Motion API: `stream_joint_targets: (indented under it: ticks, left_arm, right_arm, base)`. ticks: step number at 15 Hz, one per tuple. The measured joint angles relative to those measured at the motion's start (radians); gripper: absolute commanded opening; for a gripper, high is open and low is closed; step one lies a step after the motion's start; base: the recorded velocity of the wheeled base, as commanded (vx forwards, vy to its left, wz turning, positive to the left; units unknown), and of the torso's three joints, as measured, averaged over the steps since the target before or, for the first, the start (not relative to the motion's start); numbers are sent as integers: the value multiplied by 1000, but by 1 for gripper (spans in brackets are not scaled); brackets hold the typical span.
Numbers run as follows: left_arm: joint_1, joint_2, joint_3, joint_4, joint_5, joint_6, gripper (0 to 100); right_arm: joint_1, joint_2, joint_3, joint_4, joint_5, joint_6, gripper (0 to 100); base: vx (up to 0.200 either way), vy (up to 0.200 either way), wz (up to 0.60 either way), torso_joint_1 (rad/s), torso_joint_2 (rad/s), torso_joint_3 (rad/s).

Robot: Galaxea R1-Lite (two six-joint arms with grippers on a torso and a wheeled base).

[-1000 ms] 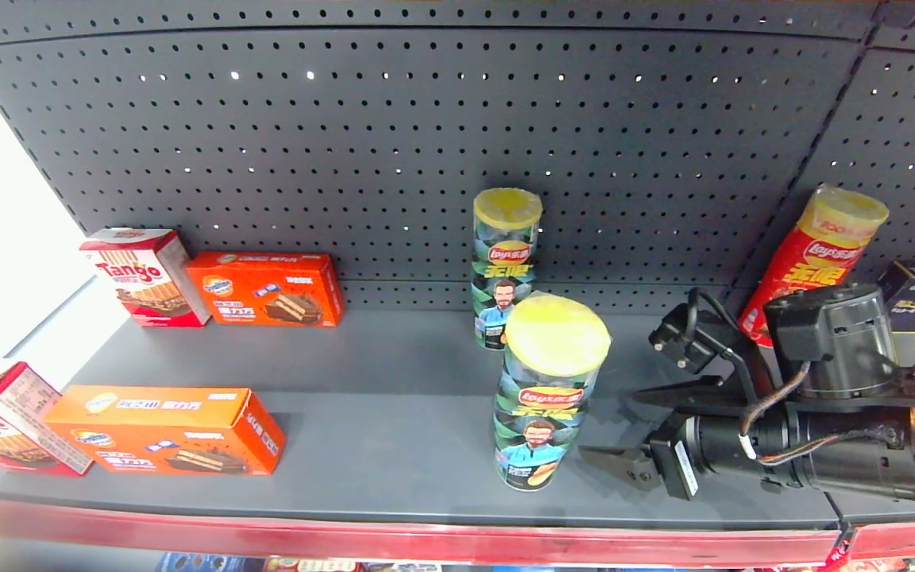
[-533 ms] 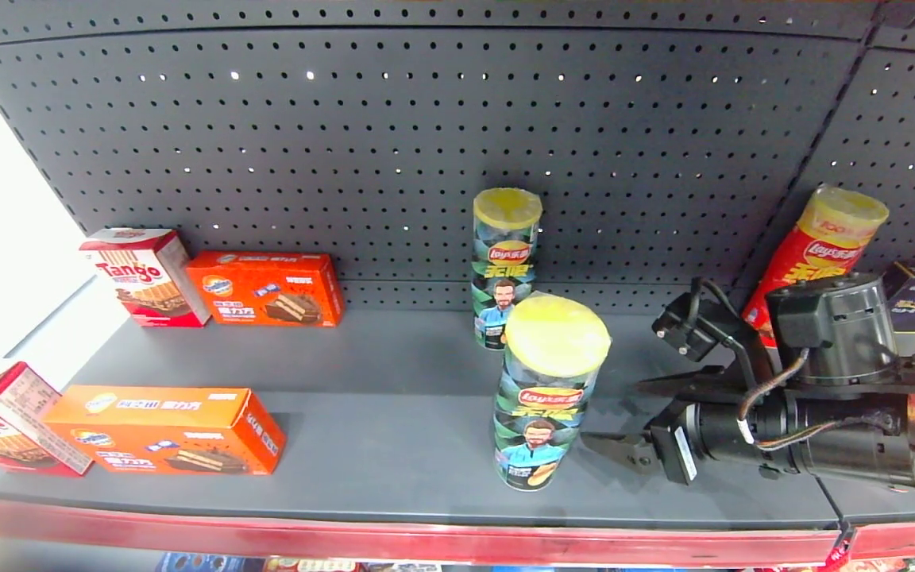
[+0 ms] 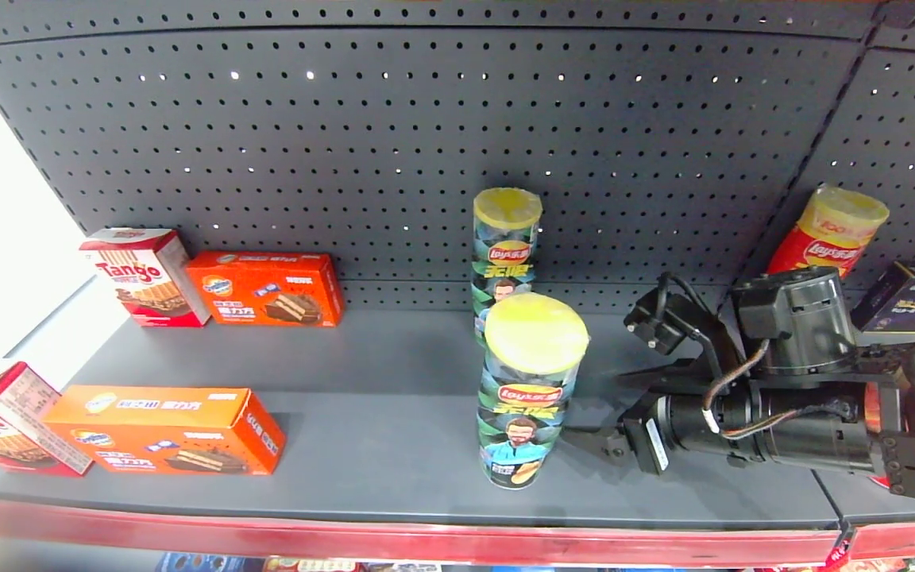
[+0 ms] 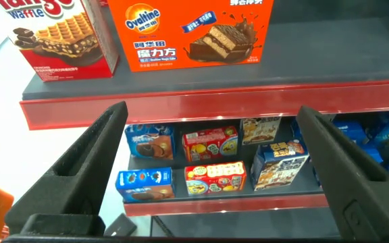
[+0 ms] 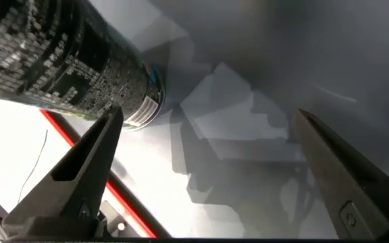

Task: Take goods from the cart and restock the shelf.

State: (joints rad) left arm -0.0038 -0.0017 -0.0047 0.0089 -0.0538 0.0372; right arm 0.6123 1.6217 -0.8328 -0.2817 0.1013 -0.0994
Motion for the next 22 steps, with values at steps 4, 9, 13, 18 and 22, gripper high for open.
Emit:
stream_joint_targets:
  ticks: [4, 9, 13, 18, 22]
  left_arm:
    - [0, 0, 0, 0, 0, 1, 100]
    - [-1, 0, 0, 0, 0, 1, 100]
    - [0, 0, 0, 0, 0, 1, 100]
    - [-1, 0, 0, 0, 0, 1, 100]
    - [-1, 0, 0, 0, 0, 1, 100]
  right_arm:
    - [-14, -11, 7, 1, 0, 0, 100]
    - [-11, 3, -10, 0, 1, 0, 100]
    - [0, 22, -21, 0, 1, 0, 100]
    - [13, 27, -23, 0, 2, 0, 100]
    - [12, 25, -20, 0, 1, 0, 100]
  base:
    - [0, 0, 0, 0, 0, 0]
    - [0, 0, 0, 0, 0, 0]
    - [0, 0, 0, 0, 0, 0]
    - [0, 0, 0, 0, 0, 0]
    - [0, 0, 0, 0, 0, 0]
